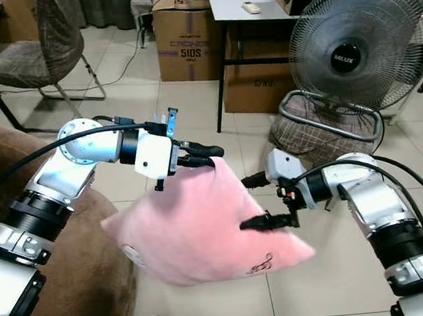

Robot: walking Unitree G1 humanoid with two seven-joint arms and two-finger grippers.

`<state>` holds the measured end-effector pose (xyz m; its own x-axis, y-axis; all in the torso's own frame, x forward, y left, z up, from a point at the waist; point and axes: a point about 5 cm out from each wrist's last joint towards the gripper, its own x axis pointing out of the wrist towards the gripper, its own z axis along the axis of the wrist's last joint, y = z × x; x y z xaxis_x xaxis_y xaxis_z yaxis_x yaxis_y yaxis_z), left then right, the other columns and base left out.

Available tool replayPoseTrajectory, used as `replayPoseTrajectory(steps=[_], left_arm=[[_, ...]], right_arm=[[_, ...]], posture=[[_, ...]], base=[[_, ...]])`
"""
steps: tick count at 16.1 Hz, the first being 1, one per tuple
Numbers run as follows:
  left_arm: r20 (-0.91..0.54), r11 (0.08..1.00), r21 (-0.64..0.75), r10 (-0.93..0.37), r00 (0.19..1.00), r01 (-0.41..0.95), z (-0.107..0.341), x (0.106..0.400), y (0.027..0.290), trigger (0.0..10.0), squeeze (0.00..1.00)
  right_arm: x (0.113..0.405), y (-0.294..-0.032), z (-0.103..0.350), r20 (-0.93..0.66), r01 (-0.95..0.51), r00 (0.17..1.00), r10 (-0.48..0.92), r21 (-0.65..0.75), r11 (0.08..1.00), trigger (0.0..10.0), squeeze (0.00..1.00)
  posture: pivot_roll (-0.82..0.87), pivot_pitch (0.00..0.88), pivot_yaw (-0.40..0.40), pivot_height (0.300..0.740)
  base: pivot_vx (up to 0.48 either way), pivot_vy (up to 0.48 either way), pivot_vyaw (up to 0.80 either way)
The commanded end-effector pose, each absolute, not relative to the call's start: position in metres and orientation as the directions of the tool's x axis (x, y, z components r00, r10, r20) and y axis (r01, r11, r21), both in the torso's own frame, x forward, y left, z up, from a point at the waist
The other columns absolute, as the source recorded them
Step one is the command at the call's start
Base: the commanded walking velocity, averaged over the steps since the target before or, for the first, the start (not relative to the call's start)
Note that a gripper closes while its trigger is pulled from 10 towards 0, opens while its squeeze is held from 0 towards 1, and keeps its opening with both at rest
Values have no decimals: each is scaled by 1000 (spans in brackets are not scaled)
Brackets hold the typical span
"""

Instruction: Move the pillow to the sofa from floor

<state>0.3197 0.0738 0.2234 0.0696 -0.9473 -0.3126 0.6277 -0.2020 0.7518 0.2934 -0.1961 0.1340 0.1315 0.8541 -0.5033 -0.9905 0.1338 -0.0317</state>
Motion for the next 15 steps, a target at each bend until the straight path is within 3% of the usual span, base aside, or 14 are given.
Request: replayPoseTrajectory(steps=[1, 11, 15], left_arm=[[-262, -170, 799, -962, 80, 577, 244, 321, 69, 10000, 0], [-194, -59, 790, -968, 158, 610, 245, 321, 81, 10000, 0], [-185, -46, 780, -970, 160, 624, 239, 318, 79, 10000, 0]], right_arm=[[293, -196, 131, -515, -989, 141, 845, -28, 148, 0, 0], [291, -202, 116, -524, -953, 281, 804, -56, 297, 0, 0], [290, -191, 117, -473, -945, 313, 824, -72, 318, 0, 0]], posture=[[130, 0, -11, 740], [129, 0, -10, 740], [135, 0, -15, 740]], base=[[0, 0, 0], [0, 0, 0], [0, 0, 0]])
